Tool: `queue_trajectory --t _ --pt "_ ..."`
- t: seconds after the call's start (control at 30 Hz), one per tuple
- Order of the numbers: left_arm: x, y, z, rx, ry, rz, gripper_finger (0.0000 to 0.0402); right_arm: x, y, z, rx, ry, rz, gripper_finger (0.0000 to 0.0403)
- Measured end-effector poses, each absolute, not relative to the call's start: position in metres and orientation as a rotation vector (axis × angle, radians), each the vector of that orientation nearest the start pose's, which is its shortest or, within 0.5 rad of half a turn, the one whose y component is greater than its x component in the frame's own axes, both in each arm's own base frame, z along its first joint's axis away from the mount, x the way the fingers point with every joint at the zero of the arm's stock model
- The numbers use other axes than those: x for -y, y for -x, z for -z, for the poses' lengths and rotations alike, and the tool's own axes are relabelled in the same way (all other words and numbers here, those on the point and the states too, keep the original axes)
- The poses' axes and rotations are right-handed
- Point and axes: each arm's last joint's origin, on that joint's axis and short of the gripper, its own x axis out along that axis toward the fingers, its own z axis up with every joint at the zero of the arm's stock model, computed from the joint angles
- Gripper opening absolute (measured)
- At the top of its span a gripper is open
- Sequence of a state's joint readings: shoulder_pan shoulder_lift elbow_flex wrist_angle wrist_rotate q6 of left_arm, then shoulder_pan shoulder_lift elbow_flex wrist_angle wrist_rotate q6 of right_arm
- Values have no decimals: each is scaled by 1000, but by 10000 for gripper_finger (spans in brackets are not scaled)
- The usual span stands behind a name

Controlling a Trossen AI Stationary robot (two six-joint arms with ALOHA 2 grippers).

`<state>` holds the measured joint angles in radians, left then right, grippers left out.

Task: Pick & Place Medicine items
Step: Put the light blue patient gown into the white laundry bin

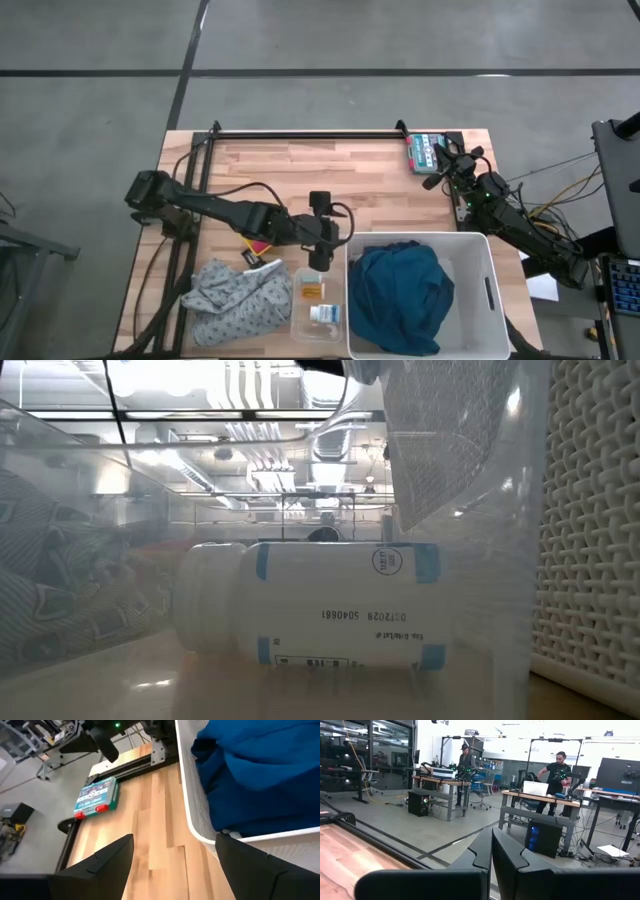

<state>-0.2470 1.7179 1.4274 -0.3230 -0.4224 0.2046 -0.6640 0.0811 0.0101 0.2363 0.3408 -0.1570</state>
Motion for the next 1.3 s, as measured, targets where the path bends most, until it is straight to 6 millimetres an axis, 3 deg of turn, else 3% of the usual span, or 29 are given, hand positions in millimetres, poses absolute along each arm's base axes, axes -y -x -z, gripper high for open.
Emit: queue_trajectory --t 0.27,0.63,0.8,1.07,1.3 --pt "78 -361 -293 -626 -305 -186 290 69 -72 -183 91 171 1015 8" --pt "82 -305 -291 -623 -72 -336 301 69 -72 -183 91 171 1014 8" --pt "99 -282 -284 -588 -34 -416 312 69 -72 -183 91 171 1014 8" --pt "139 -258 -284 -578 -102 -370 317 69 -72 -183 91 171 1014 8" --pt "153 -244 -271 -641 -63 -308 319 69 -72 -183 91 171 1014 8"
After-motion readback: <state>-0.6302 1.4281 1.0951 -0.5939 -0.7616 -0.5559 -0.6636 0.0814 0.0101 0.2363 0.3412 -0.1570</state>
